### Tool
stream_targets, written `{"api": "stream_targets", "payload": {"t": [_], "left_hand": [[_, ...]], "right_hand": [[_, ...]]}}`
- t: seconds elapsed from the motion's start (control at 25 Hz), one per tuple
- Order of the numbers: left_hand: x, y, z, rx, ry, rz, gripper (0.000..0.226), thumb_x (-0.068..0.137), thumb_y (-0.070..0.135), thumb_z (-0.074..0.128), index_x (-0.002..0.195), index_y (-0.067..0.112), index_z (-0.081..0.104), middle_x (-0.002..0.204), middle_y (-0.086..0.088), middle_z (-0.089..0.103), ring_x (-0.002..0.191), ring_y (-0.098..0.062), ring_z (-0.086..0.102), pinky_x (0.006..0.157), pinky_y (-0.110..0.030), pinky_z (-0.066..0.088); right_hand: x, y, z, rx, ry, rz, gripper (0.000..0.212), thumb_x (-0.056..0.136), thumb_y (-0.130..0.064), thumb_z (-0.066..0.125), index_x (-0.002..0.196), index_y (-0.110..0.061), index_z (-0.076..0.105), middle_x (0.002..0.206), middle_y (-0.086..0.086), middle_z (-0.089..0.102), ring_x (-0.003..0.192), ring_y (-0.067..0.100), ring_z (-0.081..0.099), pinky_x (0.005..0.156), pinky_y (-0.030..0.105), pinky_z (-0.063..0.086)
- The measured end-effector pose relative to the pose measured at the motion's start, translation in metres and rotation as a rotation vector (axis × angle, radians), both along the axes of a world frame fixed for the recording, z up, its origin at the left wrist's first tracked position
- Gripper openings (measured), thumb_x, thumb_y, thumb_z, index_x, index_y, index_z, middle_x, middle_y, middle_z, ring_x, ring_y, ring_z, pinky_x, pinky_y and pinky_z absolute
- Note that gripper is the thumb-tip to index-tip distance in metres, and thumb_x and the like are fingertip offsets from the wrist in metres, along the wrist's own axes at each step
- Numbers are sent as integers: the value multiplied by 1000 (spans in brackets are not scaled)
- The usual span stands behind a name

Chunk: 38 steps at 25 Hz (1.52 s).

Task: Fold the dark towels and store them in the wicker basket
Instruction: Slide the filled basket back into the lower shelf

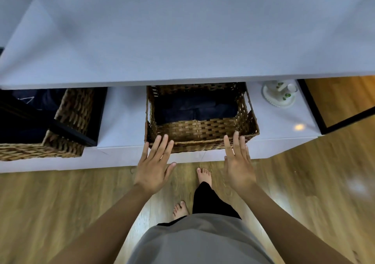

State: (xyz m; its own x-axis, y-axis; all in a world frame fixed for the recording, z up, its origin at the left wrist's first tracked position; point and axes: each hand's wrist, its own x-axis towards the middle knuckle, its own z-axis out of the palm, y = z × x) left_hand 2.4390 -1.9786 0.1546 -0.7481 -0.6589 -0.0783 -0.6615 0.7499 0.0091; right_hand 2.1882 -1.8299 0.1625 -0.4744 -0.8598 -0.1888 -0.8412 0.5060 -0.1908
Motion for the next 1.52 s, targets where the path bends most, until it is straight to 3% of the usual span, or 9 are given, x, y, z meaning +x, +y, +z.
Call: {"api": "stream_targets", "payload": {"t": [0.28, 0.48, 0.6, 1.0, 1.52], "left_hand": [[-14, -16, 2, 41, -52, 62, 69, 103, 55, 14, 161, 21, 0, 170, -3, -7, 156, -22, -13, 125, -50, -2], [-44, -25, 13, 103, -92, 201, 69, 104, 57, 10, 155, 25, -23, 164, -2, -30, 149, -25, -31, 124, -51, -8], [-59, -34, 19, 117, -119, 231, 70, 104, 56, 12, 157, 23, -21, 165, -3, -29, 150, -27, -30, 125, -50, -5], [-98, -91, 38, 292, -163, 292, 71, 105, 54, 21, 159, 25, -14, 166, 1, -25, 152, -28, -25, 125, -51, 2], [-108, -114, 33, 294, -127, 270, 79, 102, 59, 30, 159, 28, -15, 167, 3, -24, 153, -27, -24, 125, -53, 11]], "right_hand": [[-14, -14, 2, 54, -18, 35, 93, 100, -6, 46, 153, -24, -28, 154, 5, -46, 145, 28, -36, 121, 37, -10], [-25, -37, 10, 49, -48, 31, 82, 105, -17, 42, 157, -23, -21, 158, 4, -39, 148, 28, -31, 127, 41, 9], [-36, -52, 14, 54, -54, 35, 80, 105, -17, 42, 158, -23, -18, 164, 5, -31, 151, 29, -25, 126, 40, 13], [-71, -105, 29, 107, -190, 53, 78, 105, -18, 41, 159, -29, -13, 164, -3, -29, 152, 23, -23, 120, 42, 31], [-94, -128, 25, 145, -127, 117, 86, 103, -26, 48, 158, -28, -17, 165, 2, -29, 153, 28, -20, 126, 43, 10]]}}
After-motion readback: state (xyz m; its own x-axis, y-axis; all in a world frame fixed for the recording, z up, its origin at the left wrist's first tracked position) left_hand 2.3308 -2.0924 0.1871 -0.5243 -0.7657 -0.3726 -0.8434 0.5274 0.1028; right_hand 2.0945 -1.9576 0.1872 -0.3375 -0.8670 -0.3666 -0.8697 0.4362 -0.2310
